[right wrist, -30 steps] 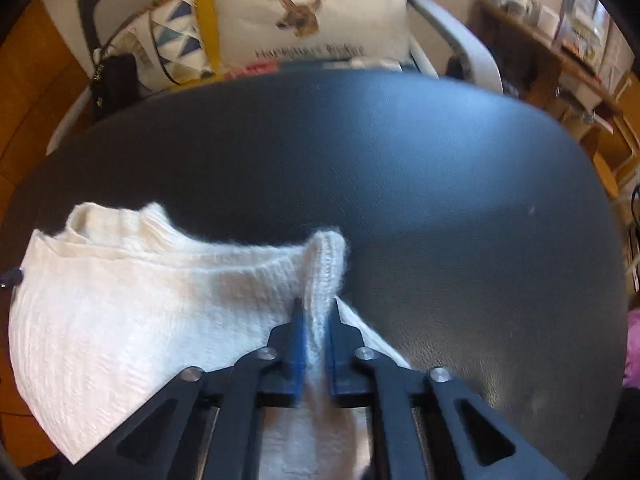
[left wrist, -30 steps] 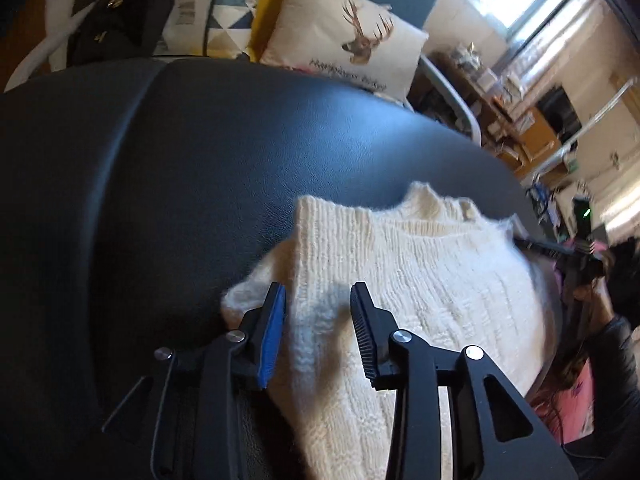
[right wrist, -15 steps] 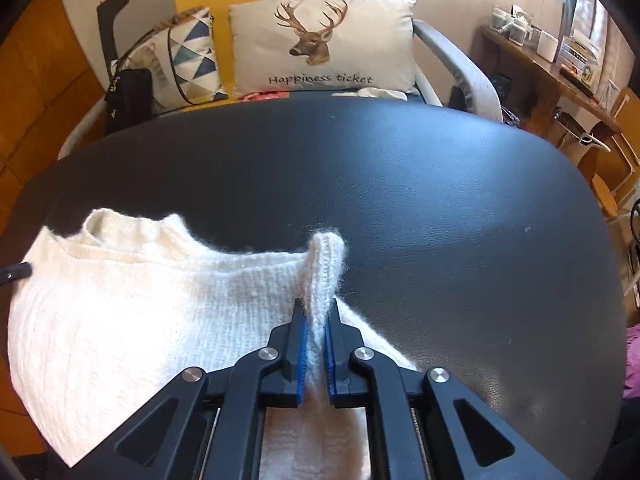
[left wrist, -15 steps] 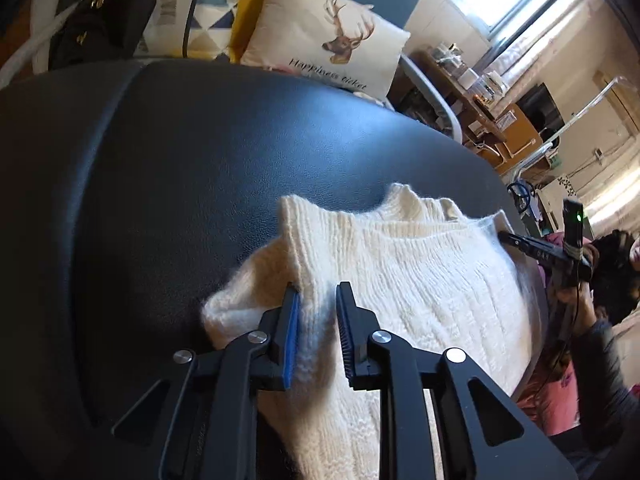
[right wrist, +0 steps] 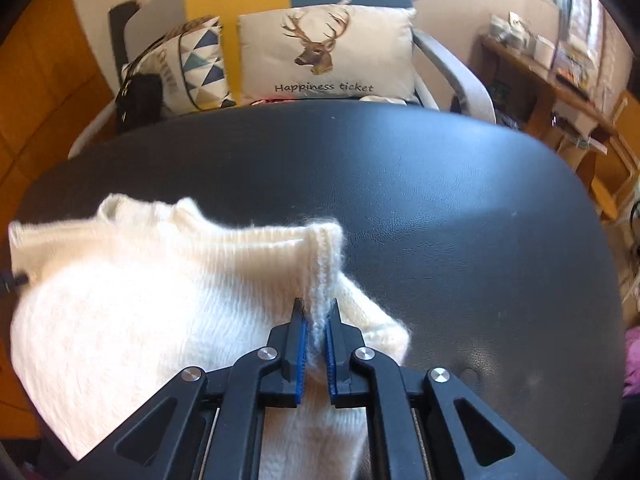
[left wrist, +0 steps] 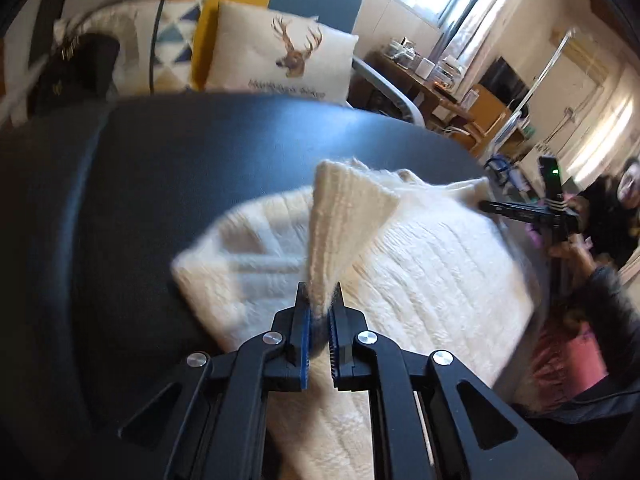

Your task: Fold clothes

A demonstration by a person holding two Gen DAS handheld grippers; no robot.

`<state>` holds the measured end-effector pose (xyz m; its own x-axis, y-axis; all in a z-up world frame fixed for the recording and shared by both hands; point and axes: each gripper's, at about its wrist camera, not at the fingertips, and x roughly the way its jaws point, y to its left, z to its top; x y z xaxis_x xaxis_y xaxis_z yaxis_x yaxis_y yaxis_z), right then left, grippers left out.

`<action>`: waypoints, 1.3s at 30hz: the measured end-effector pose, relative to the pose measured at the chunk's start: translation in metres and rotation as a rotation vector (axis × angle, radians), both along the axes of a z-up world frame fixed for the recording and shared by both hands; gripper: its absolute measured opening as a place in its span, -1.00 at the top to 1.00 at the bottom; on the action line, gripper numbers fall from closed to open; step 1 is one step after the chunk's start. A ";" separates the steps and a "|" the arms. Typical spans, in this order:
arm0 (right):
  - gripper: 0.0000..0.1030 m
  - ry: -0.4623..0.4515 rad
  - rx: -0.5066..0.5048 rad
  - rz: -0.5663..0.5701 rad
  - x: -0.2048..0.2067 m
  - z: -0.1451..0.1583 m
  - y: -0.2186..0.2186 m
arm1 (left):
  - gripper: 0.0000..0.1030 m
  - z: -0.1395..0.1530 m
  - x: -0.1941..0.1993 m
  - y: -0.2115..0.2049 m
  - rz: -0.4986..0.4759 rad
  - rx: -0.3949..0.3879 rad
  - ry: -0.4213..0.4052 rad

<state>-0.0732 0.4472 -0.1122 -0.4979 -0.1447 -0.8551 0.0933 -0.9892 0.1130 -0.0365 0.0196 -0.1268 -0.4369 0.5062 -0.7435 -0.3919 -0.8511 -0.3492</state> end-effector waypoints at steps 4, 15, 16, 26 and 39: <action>0.87 0.061 -0.023 -0.018 0.002 0.015 0.002 | 0.86 0.014 -0.004 -0.006 0.059 0.001 0.067; 0.59 -0.033 -0.240 -0.169 -0.020 -0.009 0.039 | 0.75 -0.023 -0.060 -0.037 0.341 0.095 -0.220; 0.59 -0.017 -0.277 -0.197 -0.012 -0.003 0.048 | 0.74 -0.019 -0.056 -0.040 0.355 0.082 -0.210; 0.67 -0.108 -0.285 -0.156 0.027 -0.015 0.051 | 0.71 -0.016 -0.041 -0.040 0.383 -0.002 -0.213; 0.47 -0.122 -0.677 -0.148 0.138 -0.031 0.094 | 0.51 -0.013 0.031 -0.052 0.391 0.089 -0.200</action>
